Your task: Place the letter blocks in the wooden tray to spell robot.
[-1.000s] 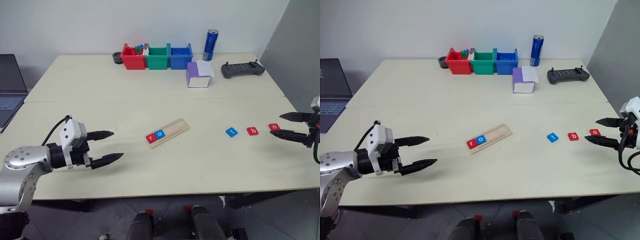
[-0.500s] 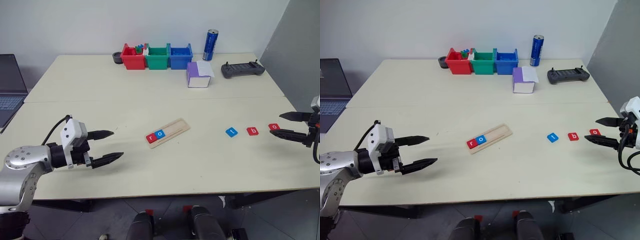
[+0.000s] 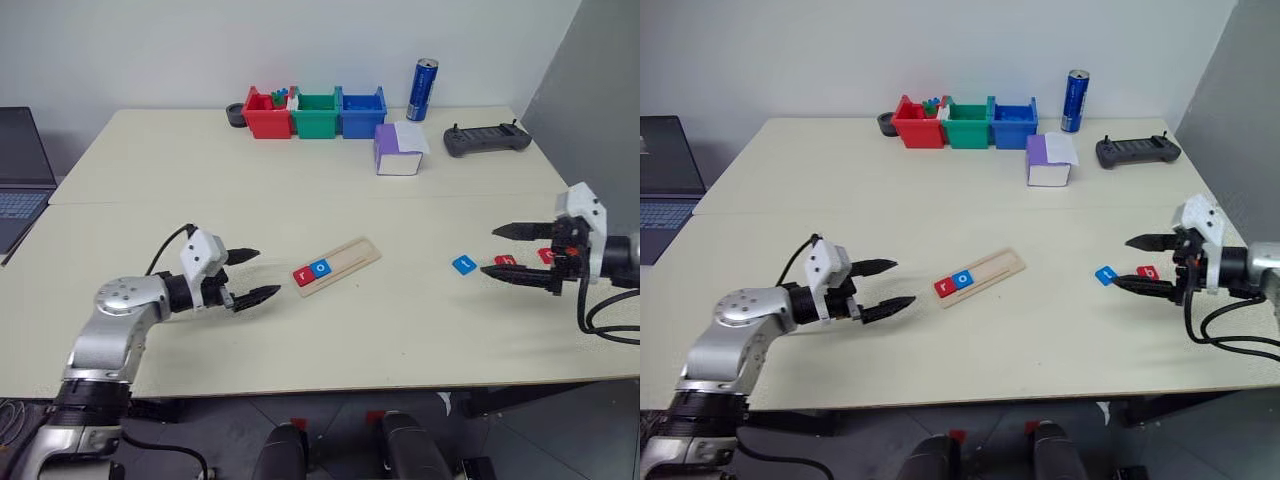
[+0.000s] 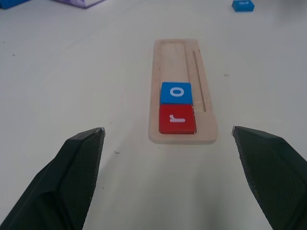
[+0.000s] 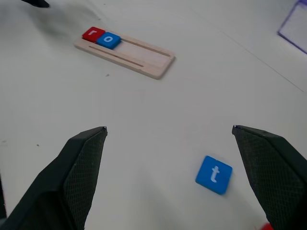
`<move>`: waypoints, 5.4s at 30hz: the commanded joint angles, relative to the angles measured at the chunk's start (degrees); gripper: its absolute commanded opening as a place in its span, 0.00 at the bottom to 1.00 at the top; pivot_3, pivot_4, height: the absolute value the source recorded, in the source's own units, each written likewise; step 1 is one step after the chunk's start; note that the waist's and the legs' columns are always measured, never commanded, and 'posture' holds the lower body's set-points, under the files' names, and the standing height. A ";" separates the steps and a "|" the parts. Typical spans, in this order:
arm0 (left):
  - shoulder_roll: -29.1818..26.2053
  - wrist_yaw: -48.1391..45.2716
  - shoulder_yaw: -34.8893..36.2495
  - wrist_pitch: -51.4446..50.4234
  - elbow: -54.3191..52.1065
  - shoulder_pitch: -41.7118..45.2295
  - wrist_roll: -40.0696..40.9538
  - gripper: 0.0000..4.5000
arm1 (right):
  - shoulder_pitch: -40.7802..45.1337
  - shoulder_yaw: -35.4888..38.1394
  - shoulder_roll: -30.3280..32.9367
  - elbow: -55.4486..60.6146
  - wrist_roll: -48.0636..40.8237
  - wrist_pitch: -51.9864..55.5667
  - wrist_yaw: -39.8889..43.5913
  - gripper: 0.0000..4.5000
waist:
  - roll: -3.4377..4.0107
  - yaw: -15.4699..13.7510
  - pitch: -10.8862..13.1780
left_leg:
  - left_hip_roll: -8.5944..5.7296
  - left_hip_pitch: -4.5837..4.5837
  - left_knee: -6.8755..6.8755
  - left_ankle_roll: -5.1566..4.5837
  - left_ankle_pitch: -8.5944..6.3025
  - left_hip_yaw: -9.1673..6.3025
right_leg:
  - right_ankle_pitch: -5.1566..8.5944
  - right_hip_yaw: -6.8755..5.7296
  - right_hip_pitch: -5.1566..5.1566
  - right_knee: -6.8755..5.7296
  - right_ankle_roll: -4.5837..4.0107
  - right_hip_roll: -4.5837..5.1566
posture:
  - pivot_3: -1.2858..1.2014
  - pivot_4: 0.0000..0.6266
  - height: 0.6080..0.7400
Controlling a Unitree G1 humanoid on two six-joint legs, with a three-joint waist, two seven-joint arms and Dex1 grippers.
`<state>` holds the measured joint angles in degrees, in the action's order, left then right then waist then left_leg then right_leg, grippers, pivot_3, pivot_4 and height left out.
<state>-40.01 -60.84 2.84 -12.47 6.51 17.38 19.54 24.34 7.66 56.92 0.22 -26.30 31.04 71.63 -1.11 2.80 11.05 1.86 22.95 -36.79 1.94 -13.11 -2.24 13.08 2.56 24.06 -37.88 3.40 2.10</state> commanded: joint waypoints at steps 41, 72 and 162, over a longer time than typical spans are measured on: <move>12.66 0.28 -13.11 5.52 17.71 15.32 -14.83 0.76 | -1.53 -2.34 -4.52 11.03 -4.19 5.14 -4.87 1.00 | -0.02 -0.92 -0.01 | -0.03 0.01 -0.05 0.00 0.00 -0.05 | -0.06 -0.02 -0.05 0.02 0.10 0.00 | 0.52 0.24 1.00; 7.88 -17.36 -17.02 10.06 9.93 14.02 -12.25 0.75 | -3.81 -2.00 -4.10 13.24 -4.57 5.45 -5.48 1.00 | -0.02 -0.90 -0.01 | -0.03 0.04 -0.04 -0.01 0.00 -0.06 | -0.03 -0.02 -0.02 0.05 0.05 0.00 | 0.52 0.24 1.00; 4.16 -24.81 11.58 20.48 8.81 -8.64 11.95 0.99 | -4.13 -2.76 -3.56 10.14 -2.42 4.83 -5.86 1.00 | -0.02 -0.94 -0.01 | 0.02 0.03 0.01 -0.01 0.00 -0.06 | 0.17 -0.05 0.00 0.11 -0.28 0.01 | 0.52 0.24 1.00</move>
<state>-34.91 -86.18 13.93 8.73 17.50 8.95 30.35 20.41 3.14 52.26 9.06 -28.38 36.24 65.94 -1.13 1.86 11.05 1.87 22.98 -36.78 1.94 -13.11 -2.30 13.25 2.51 24.06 -37.77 3.11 2.11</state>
